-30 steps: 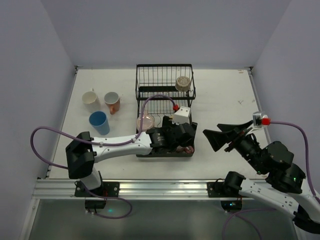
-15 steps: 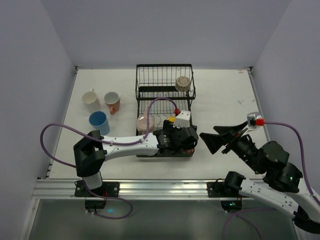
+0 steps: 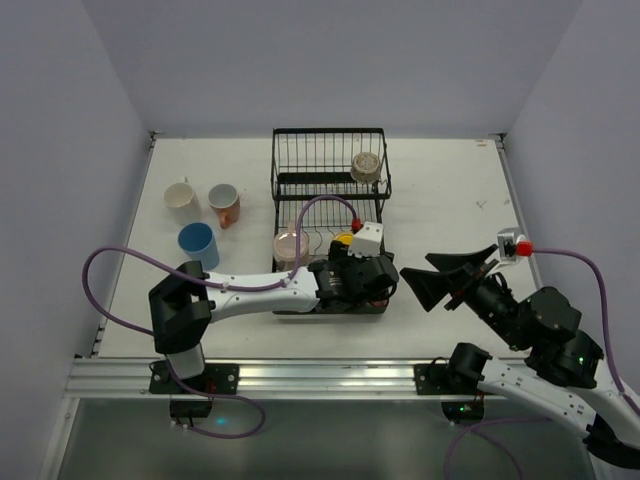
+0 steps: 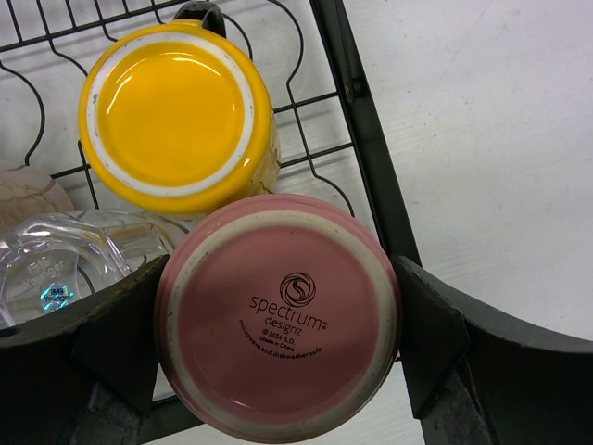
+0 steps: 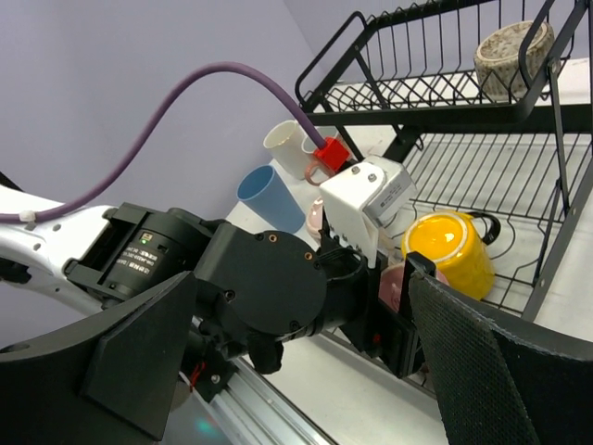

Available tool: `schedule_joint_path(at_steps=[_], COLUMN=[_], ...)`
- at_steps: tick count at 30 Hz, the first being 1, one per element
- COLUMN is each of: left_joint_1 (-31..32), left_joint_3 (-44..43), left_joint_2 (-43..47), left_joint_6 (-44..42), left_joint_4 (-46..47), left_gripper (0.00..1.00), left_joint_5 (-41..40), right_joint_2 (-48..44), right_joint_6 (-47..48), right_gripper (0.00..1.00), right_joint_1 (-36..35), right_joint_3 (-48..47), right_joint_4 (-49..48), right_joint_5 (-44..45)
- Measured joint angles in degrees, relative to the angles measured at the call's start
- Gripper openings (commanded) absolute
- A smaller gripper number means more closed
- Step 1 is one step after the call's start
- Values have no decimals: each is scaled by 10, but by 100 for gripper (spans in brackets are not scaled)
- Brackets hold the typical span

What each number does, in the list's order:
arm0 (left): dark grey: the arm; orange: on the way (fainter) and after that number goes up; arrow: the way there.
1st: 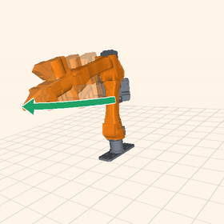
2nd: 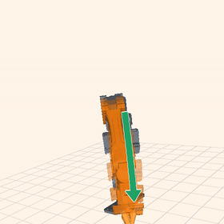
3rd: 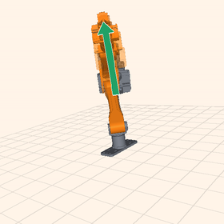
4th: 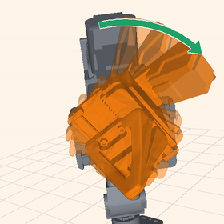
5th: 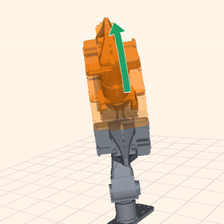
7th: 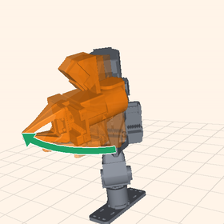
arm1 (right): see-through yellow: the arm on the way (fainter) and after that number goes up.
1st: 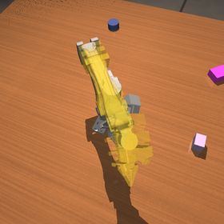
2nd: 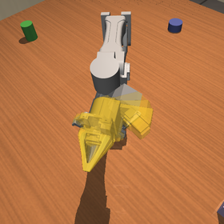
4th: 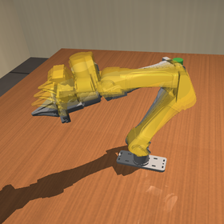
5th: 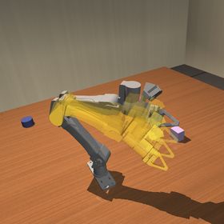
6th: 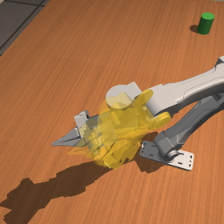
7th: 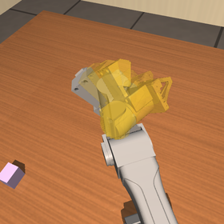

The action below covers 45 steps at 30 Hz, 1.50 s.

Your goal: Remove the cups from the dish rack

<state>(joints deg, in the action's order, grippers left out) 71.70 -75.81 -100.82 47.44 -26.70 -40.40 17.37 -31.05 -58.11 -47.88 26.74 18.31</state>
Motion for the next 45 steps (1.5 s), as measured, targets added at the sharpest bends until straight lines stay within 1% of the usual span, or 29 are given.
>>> schedule_joint_path(at_steps=[6, 10, 14, 18, 22, 25, 28, 31, 34, 36, 39, 42, 45], left_joint_1=[0, 1, 2, 2, 2, -4, -21, -53, -85, -99, -105, -105, -106], left_joint_3=[0, 1, 19, 70, 148, 196, 256, 318, 353, 363, 368, 372, 373], left_joint_2=[21, 70, 132, 200, 262, 300, 346, 397, 424, 431, 437, 446, 455], left_joint_6=[-23, -38, -52, -65, -81, -98, -115, -126, -129, -132, -136, -137, -136], left_joint_4=[0, 3, 37, 95, 165, 216, 290, 363, 417, 449, 486, 518, 541], left_gripper=[0, 0, 0, 0, 0, 0, 0, 0, 0, 0, 0, 0, 0], left_joint_5=[8, 15, 23, 38, 54, 72, 106, 151, 192, 214, 243, 272, 292], right_joint_2=[-7, -9, -13, -23, -28, -30, -37, -33, -18, 2, 31, 52, 59], right_joint_6=[-14, -26, -42, -65, -93, -111, -126, -142, -159, -172, -196, -226, -255], right_gripper=[99, 99, 99, 99, 95, 88, 79, 76, 77, 81, 86, 86, 85], right_joint_1=[0, 0, 0, 0, 0, -1, -1, -1, -1, -1, 1, 10, 28], right_joint_3=[16, 25, 32, 47, 73, 91, 111, 119, 116, 112, 111, 112, 123], right_joint_4=[-26, -44, -60, -75, -85, -85, -86, -83, -86, -87, -92, -105, -141], right_joint_5=[0, 1, 3, 9, 22, 43, 82, 103, 102, 94, 73, 37, -8])
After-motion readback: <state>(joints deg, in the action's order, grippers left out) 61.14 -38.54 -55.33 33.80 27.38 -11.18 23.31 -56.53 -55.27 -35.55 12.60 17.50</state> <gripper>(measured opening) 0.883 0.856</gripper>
